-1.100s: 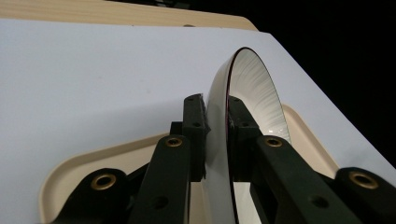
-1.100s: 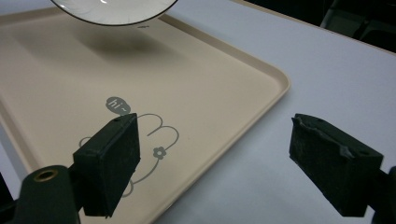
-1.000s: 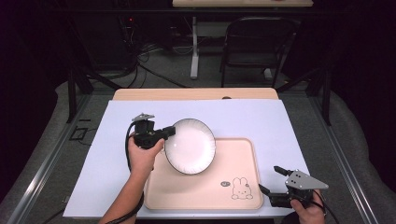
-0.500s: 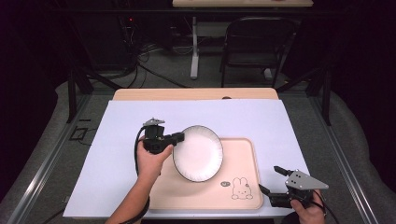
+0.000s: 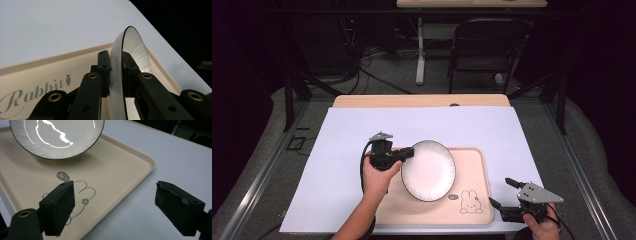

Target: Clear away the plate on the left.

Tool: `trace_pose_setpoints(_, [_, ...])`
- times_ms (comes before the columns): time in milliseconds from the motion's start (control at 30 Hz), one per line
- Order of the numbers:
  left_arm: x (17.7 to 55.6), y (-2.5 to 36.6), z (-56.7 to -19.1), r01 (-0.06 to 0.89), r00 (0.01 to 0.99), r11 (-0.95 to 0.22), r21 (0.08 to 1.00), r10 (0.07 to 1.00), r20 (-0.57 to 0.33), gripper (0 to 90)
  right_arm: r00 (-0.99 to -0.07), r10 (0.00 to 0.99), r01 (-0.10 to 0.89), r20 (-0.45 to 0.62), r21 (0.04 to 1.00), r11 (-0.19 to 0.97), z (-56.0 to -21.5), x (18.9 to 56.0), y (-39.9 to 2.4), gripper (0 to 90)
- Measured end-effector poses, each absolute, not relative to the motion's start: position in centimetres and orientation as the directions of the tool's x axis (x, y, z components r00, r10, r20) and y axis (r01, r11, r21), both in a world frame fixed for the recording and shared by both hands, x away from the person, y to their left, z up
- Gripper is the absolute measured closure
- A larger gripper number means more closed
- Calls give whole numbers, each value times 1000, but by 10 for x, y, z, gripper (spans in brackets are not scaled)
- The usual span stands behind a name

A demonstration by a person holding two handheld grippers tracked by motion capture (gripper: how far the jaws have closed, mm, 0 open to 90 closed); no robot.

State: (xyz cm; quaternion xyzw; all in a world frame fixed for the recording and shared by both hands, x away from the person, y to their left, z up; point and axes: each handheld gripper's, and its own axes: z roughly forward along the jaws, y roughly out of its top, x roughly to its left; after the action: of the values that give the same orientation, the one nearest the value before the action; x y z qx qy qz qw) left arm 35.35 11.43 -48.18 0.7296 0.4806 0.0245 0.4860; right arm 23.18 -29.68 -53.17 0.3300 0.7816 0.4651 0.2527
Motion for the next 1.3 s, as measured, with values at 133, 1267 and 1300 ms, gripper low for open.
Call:
trace_pose_setpoints(133, [350, 112, -486, 683, 538, -70, 727, 721, -436, 801, -653, 753, 281, -85, 896, 345, -532, 231, -297, 157])
trace_pose_setpoints(1267, [345, 124, -511, 736, 475, -24, 676, 730, -492, 811, -653, 752, 281, -87, 895, 347, -532, 232, -297, 157])
trace_pose_setpoints(1300, [345, 125, -511, 738, 471, -20, 674, 731, -494, 812, -653, 752, 281, -87, 894, 348, -532, 232, -297, 157])
